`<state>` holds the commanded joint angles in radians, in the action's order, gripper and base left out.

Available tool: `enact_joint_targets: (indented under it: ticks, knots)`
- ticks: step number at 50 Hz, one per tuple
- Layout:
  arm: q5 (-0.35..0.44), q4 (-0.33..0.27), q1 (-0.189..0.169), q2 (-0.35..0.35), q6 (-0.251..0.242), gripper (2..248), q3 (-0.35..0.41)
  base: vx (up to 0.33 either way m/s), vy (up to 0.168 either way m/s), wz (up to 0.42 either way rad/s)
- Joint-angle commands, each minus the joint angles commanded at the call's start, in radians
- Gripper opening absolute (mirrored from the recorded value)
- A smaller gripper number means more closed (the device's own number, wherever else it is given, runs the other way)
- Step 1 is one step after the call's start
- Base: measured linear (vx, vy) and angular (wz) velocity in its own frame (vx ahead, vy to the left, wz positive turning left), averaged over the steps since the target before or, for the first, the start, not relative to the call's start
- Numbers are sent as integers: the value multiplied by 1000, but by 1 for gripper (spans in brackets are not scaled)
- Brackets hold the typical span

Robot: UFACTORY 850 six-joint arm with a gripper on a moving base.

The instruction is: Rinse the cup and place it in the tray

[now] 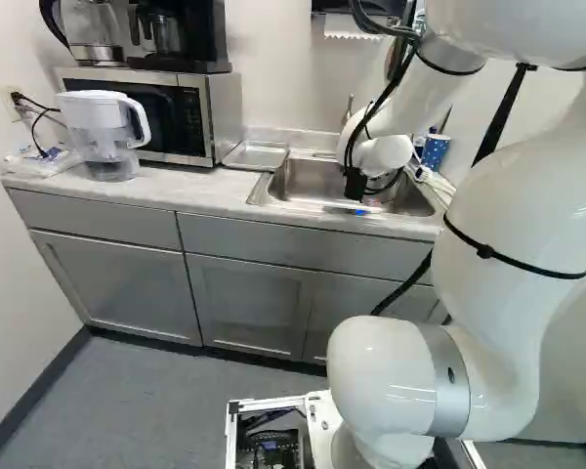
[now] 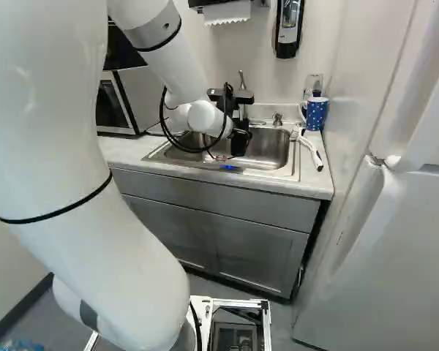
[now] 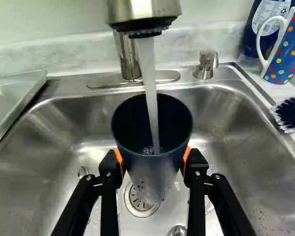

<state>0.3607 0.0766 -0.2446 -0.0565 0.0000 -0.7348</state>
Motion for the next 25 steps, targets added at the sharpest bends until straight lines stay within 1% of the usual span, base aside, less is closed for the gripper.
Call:
enact_joint_targets:
  ticks: [25]
  knots:
    - [0, 0, 0, 0, 0, 125, 0, 0, 0, 0]
